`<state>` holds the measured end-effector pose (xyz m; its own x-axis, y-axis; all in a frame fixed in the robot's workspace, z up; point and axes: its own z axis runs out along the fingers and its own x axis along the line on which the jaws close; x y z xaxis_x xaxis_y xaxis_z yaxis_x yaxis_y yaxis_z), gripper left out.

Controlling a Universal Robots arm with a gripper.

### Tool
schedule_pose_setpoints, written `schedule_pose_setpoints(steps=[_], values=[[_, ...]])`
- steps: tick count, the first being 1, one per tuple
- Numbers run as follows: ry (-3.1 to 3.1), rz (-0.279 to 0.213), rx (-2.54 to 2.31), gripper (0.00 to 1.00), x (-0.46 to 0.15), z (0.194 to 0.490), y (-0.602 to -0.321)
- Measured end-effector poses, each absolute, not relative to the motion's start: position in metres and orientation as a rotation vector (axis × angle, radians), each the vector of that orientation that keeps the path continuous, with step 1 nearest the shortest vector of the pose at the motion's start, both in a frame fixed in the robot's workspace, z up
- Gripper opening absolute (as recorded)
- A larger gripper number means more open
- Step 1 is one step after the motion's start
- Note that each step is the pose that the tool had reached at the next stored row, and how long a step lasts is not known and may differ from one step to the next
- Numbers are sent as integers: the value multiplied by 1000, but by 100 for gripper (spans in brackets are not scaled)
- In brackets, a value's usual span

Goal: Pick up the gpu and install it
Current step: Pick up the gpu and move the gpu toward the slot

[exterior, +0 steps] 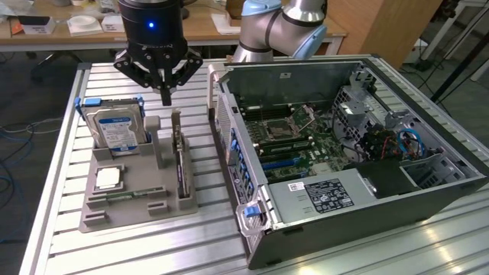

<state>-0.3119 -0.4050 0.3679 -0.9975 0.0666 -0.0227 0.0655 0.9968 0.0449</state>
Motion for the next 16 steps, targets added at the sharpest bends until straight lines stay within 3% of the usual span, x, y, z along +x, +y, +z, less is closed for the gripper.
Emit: schedule_pose_setpoints(steps=[8,10,13,14,16], values=[[3115,69,103,11,-312,368,-405],[3115,69,103,23,-312,368,-405],[3115,69,103,29,-312,368,-405],[3115,69,103,36,-312,368,-405],[3115,69,103,36,-312,368,-405]])
